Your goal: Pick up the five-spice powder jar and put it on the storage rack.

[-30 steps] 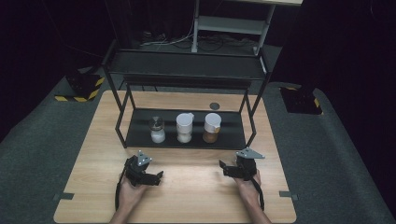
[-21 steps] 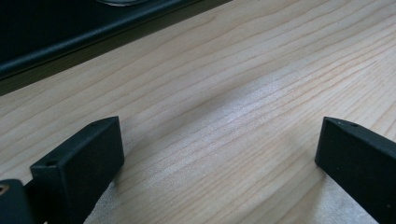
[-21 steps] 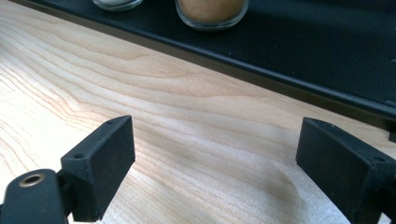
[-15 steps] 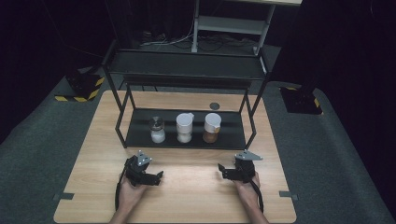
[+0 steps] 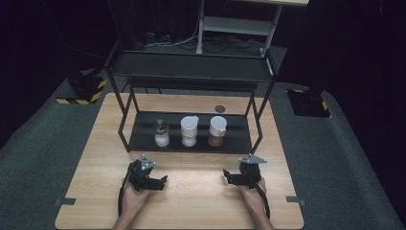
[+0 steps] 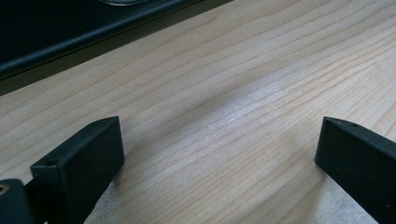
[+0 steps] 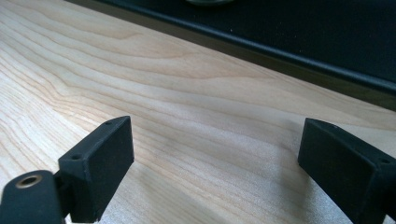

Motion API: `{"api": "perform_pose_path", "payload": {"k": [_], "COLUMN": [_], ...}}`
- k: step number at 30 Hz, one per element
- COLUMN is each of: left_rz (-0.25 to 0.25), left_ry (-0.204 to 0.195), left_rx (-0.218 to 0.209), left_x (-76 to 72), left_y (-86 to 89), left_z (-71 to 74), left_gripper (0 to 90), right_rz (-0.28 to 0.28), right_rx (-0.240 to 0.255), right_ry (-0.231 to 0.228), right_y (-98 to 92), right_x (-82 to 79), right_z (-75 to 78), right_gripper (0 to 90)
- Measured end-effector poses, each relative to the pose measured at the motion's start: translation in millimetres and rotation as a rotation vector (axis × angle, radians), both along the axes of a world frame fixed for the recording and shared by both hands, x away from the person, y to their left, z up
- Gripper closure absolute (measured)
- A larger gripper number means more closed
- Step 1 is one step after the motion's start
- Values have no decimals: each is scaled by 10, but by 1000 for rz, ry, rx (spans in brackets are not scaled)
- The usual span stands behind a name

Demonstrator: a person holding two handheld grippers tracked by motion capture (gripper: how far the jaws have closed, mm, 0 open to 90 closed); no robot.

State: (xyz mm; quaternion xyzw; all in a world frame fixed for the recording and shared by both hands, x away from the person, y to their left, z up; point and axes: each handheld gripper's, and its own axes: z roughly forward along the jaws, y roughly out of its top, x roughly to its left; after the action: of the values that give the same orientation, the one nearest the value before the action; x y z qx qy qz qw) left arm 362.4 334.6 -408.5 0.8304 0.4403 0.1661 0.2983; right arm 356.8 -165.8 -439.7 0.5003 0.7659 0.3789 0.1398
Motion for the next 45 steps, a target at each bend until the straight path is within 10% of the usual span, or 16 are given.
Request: {"api": "perform_pose_path", "payload": {"k": [45], "left_rz": [1], "left_ry": [1], "left_rx": [1], "left_x": [1], "left_y": [-1], "left_z": [2], "left_gripper": [12], "right_rz": [9], "right_rx": [-85], "right_ry": [-12], "right_y": [158], "right_x": [-17], "right_z": [38], "right_gripper": [125]}}
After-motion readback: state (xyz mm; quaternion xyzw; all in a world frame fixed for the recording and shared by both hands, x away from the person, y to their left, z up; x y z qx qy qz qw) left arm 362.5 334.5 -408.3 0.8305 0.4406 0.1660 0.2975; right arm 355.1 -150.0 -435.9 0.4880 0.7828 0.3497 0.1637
